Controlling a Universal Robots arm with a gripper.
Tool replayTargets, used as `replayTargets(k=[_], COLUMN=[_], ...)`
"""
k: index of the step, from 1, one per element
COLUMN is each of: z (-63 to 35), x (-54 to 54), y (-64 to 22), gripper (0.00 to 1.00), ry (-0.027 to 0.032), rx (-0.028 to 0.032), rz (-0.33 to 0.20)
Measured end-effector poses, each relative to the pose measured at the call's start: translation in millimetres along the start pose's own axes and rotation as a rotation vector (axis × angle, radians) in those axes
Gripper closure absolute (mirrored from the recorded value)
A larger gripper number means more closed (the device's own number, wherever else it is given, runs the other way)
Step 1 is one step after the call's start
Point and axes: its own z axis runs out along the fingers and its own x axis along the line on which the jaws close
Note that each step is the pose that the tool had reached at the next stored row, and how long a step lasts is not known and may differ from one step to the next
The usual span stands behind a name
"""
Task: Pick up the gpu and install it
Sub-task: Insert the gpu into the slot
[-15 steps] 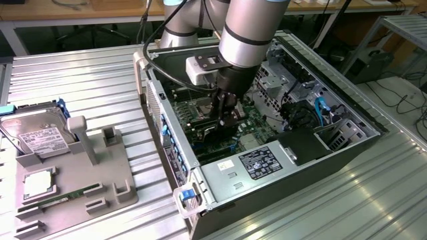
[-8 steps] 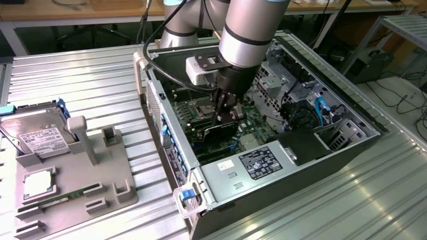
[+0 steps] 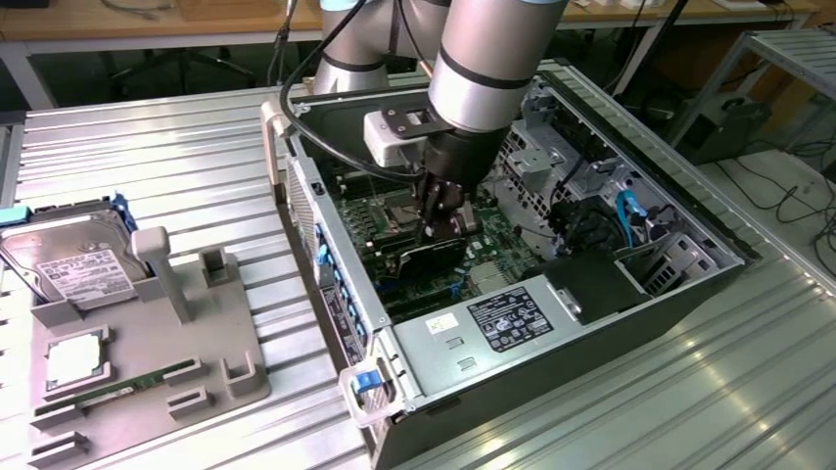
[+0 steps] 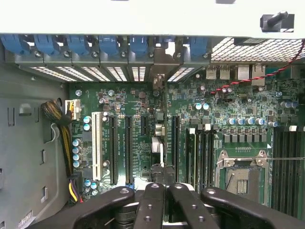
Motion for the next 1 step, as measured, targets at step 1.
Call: replayTargets(k=[1], z=[0.0], x=[0.0], y=[0.0], gripper=[0.89], ry=[0.0], rx=[0.0], rz=[0.0])
